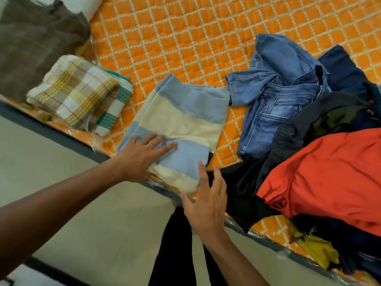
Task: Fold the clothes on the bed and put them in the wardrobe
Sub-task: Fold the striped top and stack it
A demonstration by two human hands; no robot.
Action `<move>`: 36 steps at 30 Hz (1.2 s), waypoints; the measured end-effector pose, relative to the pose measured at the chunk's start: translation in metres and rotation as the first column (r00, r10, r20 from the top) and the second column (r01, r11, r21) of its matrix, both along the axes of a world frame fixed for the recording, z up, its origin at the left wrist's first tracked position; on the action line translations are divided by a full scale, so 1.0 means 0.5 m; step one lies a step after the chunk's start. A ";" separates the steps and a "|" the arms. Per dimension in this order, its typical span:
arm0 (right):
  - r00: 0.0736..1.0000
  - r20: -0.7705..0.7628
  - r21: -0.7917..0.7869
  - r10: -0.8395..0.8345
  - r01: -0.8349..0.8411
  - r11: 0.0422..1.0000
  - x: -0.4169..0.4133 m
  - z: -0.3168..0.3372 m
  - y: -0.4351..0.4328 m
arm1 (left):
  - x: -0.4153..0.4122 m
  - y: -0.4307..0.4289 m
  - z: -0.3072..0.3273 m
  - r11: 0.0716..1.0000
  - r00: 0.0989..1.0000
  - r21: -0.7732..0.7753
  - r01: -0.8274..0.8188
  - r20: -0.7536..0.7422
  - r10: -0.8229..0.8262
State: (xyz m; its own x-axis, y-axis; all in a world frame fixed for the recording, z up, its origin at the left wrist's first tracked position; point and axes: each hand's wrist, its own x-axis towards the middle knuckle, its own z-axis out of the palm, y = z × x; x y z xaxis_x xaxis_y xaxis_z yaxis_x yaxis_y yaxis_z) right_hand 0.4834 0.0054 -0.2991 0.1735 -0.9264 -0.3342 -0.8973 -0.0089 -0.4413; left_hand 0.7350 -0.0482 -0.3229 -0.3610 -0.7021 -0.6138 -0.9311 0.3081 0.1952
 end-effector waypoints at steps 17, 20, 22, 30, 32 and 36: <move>0.908 -0.221 -0.015 0.356 -0.368 0.930 0.036 -0.094 0.004 | 0.017 0.115 -0.065 0.944 0.997 -0.329 -0.009 -0.070 -0.015; 0.926 -0.164 -0.102 0.341 -0.360 0.928 0.026 -0.083 0.022 | 0.039 0.079 -0.040 0.967 0.995 -0.256 -0.015 -0.103 -0.011; 0.922 -0.146 -0.199 0.358 -0.382 0.902 0.026 -0.070 0.037 | 0.032 0.015 0.010 0.988 0.989 -0.132 -0.075 -0.140 0.056; 0.948 -0.179 -0.078 0.262 -0.279 0.957 0.073 -0.004 -0.092 | 0.005 -0.208 0.131 0.913 0.984 0.375 -0.163 -0.001 0.176; 0.922 -0.084 0.140 0.378 -0.364 0.921 0.049 0.035 -0.204 | 0.014 -0.255 0.140 0.871 0.970 0.442 -0.214 -0.007 0.242; 0.917 0.042 0.405 0.397 -0.379 0.832 0.026 0.105 -0.444 | 0.030 -0.351 0.153 0.850 0.866 0.279 -0.447 -0.102 0.489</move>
State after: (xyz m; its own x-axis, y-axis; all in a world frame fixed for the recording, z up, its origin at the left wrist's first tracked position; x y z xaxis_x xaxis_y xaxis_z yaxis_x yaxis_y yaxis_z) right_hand 0.4963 -0.2165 -0.2468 0.4679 -0.5726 -0.6732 -0.8749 -0.1923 -0.4446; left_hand 0.7503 -0.2237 -0.2466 -0.1356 -0.6526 -0.7455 -0.9008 -0.2322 0.3670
